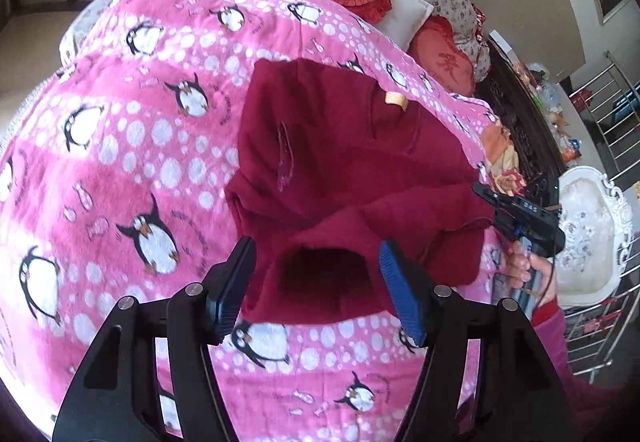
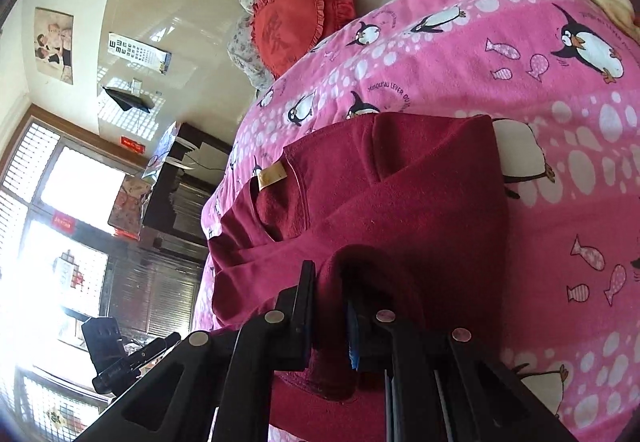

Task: Fold small clothes
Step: 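Lift the hem toward the collar with the left tool while the right tool holds the hem, then lay the held hem over the collar and open both tools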

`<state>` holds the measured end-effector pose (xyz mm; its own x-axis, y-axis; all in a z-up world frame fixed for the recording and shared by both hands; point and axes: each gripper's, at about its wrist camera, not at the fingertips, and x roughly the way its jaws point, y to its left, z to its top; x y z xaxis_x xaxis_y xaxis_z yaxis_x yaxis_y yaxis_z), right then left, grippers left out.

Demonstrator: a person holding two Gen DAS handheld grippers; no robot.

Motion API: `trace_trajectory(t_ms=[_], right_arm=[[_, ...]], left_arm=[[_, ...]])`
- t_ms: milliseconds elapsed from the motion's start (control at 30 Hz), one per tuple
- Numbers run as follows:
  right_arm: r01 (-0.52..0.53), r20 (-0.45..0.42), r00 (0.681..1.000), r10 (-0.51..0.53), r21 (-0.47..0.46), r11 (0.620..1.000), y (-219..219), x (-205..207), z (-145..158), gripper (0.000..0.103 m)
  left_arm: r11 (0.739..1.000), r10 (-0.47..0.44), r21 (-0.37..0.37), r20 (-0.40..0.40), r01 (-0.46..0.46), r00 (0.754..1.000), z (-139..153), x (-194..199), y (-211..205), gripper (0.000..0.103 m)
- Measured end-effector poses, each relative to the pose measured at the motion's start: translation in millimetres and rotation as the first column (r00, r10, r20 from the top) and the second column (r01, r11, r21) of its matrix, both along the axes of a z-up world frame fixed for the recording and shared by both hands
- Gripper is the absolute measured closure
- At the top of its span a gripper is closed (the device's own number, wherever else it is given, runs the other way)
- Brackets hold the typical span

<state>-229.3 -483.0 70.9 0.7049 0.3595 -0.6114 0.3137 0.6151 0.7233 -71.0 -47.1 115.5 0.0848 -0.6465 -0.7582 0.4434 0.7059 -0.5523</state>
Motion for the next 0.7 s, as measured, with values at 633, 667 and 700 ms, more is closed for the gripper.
trace_trajectory(t_ms=[633,667,700], right_arm=[[-0.025,0.016,1.000,0.025,0.010,1.000,1.0,-5.3,9.2,0.090],[-0.030,0.028,0.999,0.029,0.017,0.999,0.4,-5.2,12.2,0.090],[-0.033,0.046,0.998,0.032,0.027,0.999,-1.5,-4.3,15.9,0.090]], left_arm=[[0.996,-0.029,-0.087,-0.121,0.019,0.992,-15.8,-18.8,-77.3,0.083],[0.995,-0.028,-0.094,-0.097,0.019,0.995,-10.0,-13.8,-77.6,0.084],[0.994,-0.017,-0.110,-0.078,0.008,0.997,-4.0,-7.5,-77.2,0.084]])
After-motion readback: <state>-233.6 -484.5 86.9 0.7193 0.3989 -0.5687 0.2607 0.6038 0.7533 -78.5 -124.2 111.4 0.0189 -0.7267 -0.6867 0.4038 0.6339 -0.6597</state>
